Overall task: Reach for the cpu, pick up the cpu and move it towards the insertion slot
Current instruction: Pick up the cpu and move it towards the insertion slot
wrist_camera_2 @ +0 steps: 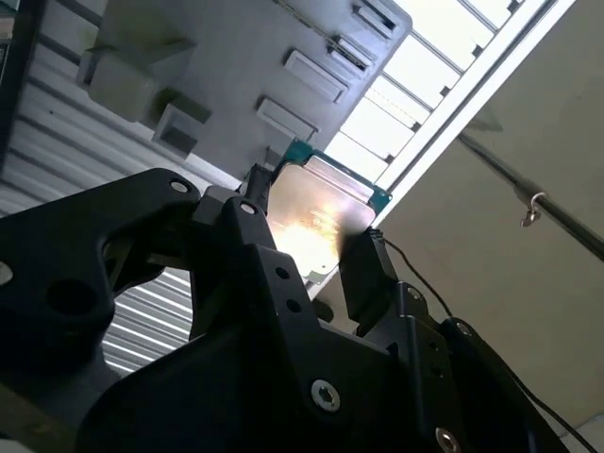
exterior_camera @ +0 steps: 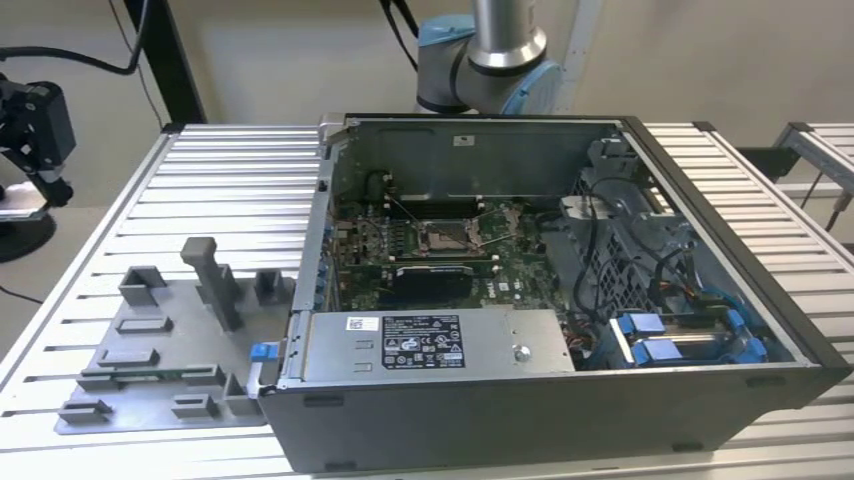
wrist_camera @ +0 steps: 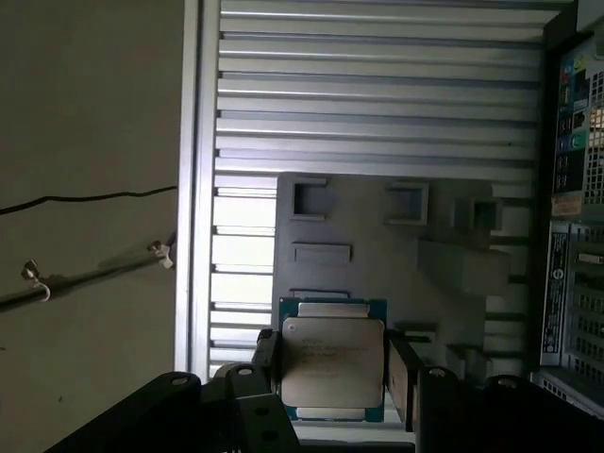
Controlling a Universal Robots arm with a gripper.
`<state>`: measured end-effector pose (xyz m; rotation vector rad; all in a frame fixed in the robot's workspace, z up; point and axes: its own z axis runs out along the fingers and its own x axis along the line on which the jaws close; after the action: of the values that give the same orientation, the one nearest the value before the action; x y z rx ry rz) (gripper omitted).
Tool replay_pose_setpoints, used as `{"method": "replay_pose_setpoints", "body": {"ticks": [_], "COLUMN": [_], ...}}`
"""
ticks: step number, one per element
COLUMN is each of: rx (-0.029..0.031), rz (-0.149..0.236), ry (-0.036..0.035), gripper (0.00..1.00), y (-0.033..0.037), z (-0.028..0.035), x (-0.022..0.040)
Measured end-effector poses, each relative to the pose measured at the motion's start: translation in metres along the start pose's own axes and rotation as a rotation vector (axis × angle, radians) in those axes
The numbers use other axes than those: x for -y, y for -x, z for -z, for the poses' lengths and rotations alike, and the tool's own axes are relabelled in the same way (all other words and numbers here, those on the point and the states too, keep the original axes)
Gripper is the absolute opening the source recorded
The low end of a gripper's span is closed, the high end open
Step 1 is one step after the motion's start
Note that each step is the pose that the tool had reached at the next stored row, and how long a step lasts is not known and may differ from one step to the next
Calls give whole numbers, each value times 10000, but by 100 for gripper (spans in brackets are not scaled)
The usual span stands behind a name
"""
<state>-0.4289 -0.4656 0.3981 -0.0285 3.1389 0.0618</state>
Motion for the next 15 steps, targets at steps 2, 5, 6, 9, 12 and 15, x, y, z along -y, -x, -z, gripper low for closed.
{"method": "replay_pose_setpoints", "body": {"ticks": [2, 5, 6, 9, 12, 15], "rx": [2, 0, 0, 0, -2, 1], "rz": [0, 0, 0, 0, -1, 0], "ry": [1, 0, 0, 0, -2, 1], "gripper": [0, 0, 0, 0, 0, 0], "y": [0, 0, 0, 0, 0, -1], "z": [14, 33, 39, 47, 72, 88], "x": [0, -1, -1, -2, -3, -3]}}
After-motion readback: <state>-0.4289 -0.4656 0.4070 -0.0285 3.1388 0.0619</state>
